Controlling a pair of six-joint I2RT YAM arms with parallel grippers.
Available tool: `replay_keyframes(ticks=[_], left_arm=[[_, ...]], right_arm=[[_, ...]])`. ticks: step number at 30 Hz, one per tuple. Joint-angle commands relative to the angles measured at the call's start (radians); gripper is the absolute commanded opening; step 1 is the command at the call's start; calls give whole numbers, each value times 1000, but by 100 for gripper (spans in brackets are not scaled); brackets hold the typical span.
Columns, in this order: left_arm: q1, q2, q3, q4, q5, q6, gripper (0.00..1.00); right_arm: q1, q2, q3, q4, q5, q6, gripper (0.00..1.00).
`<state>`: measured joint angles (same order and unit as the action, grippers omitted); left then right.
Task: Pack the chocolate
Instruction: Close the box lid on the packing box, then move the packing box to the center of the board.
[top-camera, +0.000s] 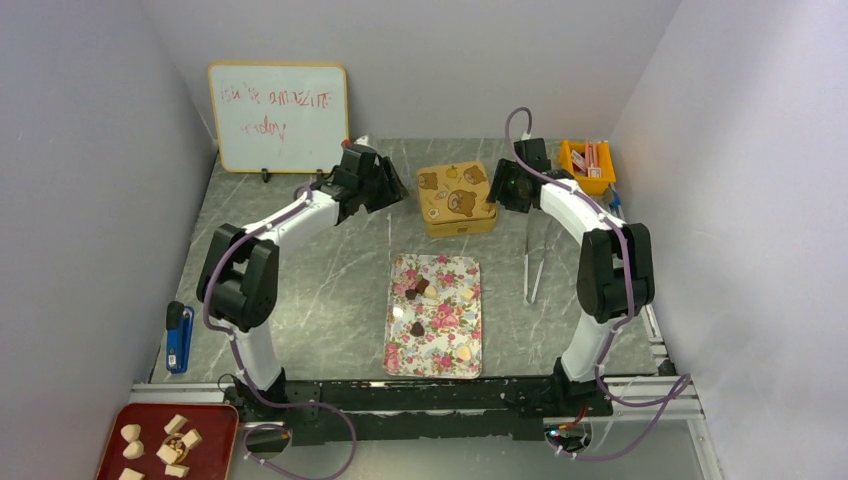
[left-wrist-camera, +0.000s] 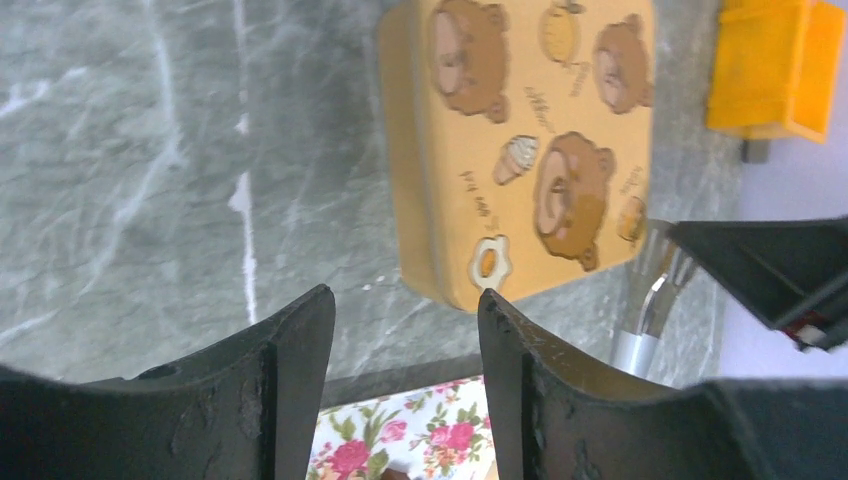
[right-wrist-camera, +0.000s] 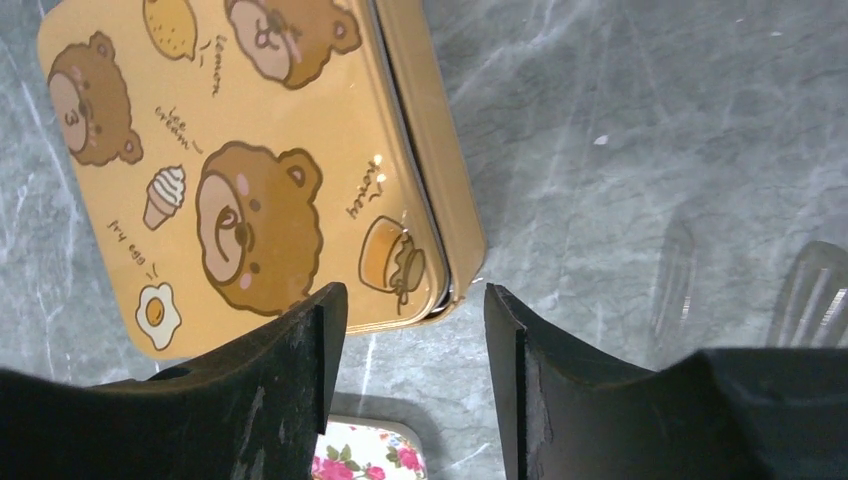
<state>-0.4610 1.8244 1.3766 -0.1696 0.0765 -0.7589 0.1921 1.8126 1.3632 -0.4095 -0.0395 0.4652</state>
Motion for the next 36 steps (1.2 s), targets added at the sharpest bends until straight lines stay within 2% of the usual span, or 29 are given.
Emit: replay_keyframes(ticks=[1,9,13,19,26,36], left_arm=[[23,-3,-31,3,-56,-45,58],[30,116,24,-37,-11,-62,53],[28,166,30,-18,32,-80,52],[21,220,57,11,64,-79,52],[2,304,159,-10,106,-62,53],[-11,364,226,-19,141,-62,54]], right_arm=[[-32,16,80,-12,60,-4,55],[-61,109,137,-34,50,1,46],[-69,163,170,-41,43,-2,38],[-72,236,229,-41,3,-3,34],[-73,316,294,-60,-45,-1,33],[-53,317,273,-49,-93,4,32]])
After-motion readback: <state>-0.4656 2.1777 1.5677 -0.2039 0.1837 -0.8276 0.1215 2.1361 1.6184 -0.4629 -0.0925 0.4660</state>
